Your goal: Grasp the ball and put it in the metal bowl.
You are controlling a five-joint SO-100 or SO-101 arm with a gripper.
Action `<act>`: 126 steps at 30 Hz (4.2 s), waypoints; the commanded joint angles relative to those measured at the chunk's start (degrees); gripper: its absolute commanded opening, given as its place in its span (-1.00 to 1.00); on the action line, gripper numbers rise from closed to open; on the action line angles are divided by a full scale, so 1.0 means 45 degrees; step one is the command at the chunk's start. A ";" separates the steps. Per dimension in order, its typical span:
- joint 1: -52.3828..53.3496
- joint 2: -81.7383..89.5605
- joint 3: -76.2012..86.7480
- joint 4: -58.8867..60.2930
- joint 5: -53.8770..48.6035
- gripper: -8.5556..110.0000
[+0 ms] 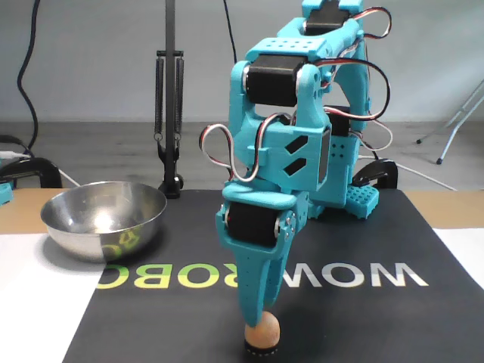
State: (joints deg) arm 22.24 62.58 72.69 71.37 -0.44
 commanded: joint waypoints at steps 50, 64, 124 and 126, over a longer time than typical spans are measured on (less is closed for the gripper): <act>-0.0059 -0.1152 -0.0137 -0.0664 -0.0020 -0.17; -0.0059 -0.1152 -0.0137 -0.0664 -0.0020 -0.43; 0.0039 0.1348 0.0039 -0.0469 0.0098 -0.43; 0.0059 0.1348 0.0039 -0.0469 0.0098 -0.43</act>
State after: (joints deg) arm 22.24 64.78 73.12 69.79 -0.44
